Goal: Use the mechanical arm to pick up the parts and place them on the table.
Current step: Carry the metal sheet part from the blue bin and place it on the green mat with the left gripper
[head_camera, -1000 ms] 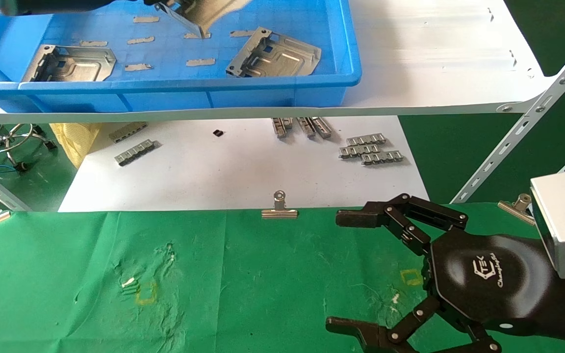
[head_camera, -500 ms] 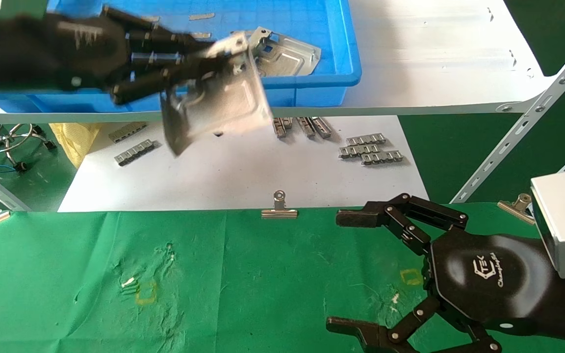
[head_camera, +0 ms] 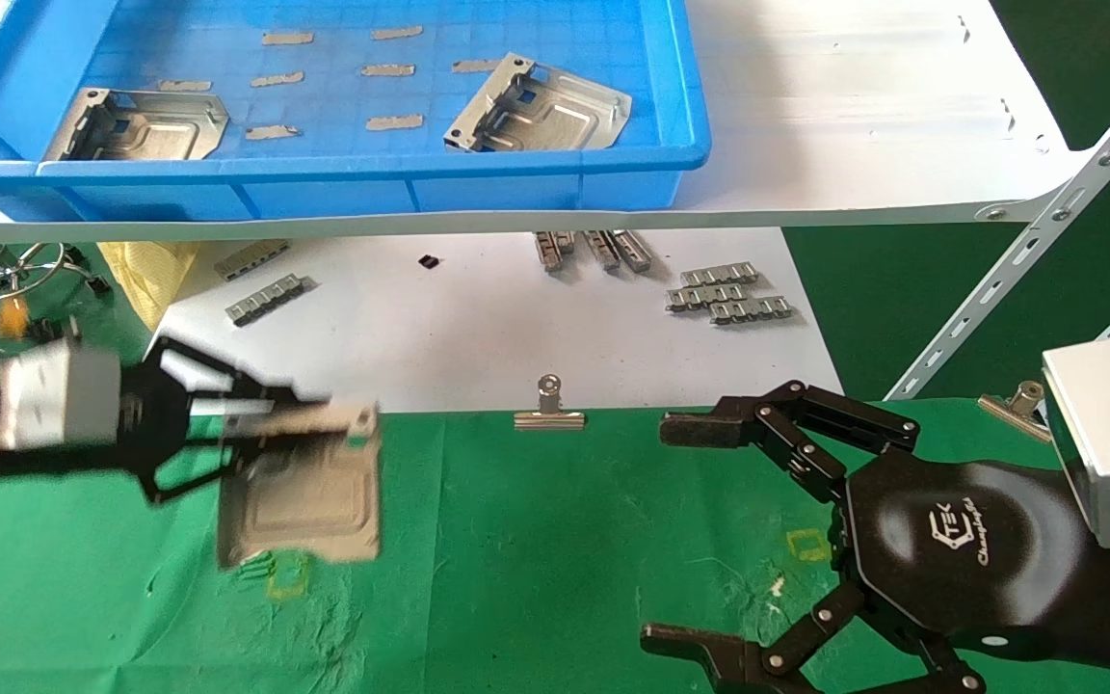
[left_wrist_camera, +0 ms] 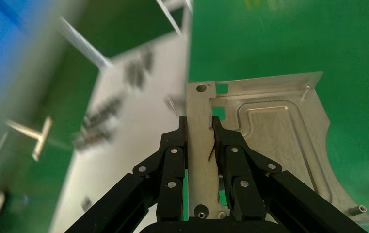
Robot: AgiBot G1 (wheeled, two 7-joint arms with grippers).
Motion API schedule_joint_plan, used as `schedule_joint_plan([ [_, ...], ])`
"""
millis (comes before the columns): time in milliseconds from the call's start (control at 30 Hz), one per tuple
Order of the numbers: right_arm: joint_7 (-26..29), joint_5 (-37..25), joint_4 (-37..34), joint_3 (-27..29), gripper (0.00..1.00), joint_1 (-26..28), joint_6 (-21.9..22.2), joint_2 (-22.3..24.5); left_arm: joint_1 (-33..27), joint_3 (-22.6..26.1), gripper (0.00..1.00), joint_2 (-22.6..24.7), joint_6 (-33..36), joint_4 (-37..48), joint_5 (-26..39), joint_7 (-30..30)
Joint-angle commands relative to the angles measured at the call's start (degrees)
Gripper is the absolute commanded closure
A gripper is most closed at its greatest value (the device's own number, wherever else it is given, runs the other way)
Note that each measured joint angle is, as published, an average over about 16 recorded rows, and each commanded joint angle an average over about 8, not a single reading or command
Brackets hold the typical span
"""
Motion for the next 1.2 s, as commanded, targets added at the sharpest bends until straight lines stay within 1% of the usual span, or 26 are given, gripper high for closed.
schedule_joint_plan([
  [33,0.0,0.0,0.0,-0.01,0.0,0.0,0.0,0.0,1.73,1.17,1.0,-0.69,-0.35,1.16,0.99,4.6],
  [267,-0.01,0.02,0.0,-0.02,0.0,0.01,0.01,0.01,3.36,3.44,1.0,1.61,-1.15,7.61,3.64,13.12],
  [300,-0.01,0.02,0.0,-0.03,0.0,0.01,0.01,0.01,3.34,3.65,0.97,1.92,-1.27,8.54,3.93,13.94],
  [333,-0.02,0.02,0.0,-0.03,0.0,0.01,0.01,0.01,3.29,3.83,0.87,2.2,-1.38,9.46,4.18,14.7],
  [533,-0.02,0.03,0.0,-0.05,0.0,0.01,0.02,0.02,2.85,4.68,0.12,3.66,-1.73,14.24,5.43,18.28],
  [567,-0.02,0.03,0.0,-0.05,0.0,0.01,0.02,0.02,2.76,4.84,0.03,3.88,-1.68,14.85,5.65,18.75],
  [600,-0.03,0.04,0.0,-0.05,0.0,0.01,0.02,0.02,2.65,5.0,0.0,4.11,-1.61,15.42,5.87,19.21],
  [833,-0.04,0.05,0.0,-0.07,0.0,0.02,0.03,0.03,1.58,5.44,0.0,5.38,-0.82,18.43,6.2,21.56],
  [967,-0.04,0.06,0.0,-0.08,0.0,0.02,0.04,0.03,1.12,5.16,0.0,5.73,0.03,19.46,5.23,21.47],
  [1067,-0.05,0.06,0.0,-0.09,0.0,0.02,0.04,0.04,1.16,5.13,0.0,5.65,0.82,19.55,4.14,19.39],
  [1200,-0.05,0.07,0.0,-0.1,0.0,0.02,0.04,0.04,2.02,4.51,0.0,4.81,1.32,19.36,0.8,13.1],
])
